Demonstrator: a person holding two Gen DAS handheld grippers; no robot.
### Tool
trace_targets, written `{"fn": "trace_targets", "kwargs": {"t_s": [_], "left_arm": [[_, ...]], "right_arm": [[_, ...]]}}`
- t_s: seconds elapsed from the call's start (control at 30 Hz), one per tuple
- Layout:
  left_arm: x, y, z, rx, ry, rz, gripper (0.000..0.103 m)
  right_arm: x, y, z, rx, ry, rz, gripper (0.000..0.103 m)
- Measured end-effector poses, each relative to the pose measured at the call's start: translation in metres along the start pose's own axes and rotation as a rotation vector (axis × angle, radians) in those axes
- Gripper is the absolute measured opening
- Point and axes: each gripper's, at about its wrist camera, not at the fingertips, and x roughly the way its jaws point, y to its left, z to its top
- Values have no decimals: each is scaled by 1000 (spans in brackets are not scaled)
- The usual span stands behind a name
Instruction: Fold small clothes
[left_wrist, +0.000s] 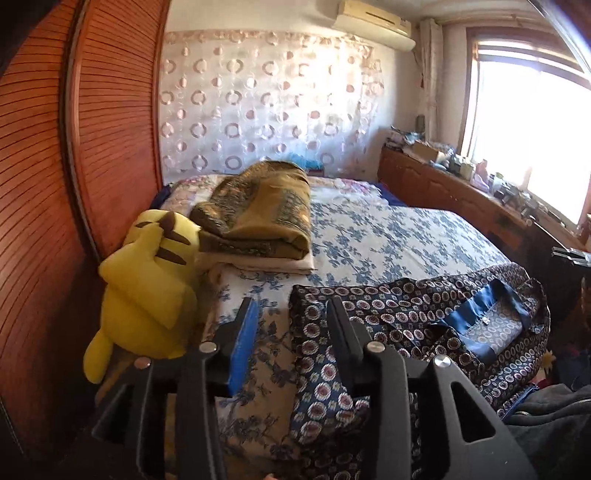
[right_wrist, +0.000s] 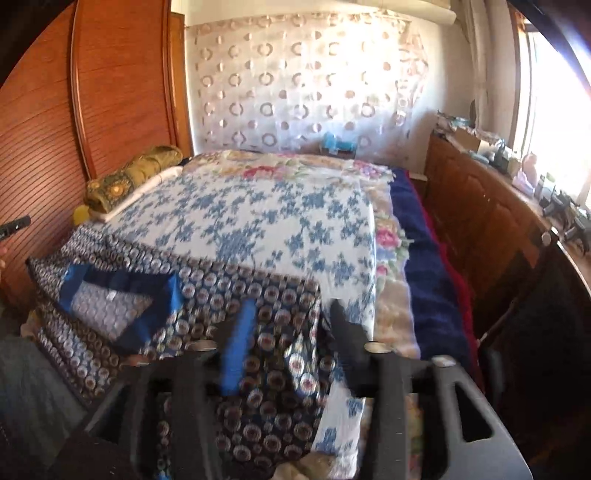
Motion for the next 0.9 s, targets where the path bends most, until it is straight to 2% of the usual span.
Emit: {"fn": "trace_targets", "kwargs": {"t_s": [0.27,0.5,0.73,0.9], "left_arm": [[56,-9,13,57,99,-21,40],[99,-11,15,86,223,-37,40],[126,-9,6,53,326,-54,40],[134,-3,0,22,346,-71,40]], "right_arm": [[62,-2,20,-7,70,20,60],[110,-11,7,12,184,31,65],[127,-20,-8,51,241,45,65],[132,-18,-13,48,253,49,66]]}}
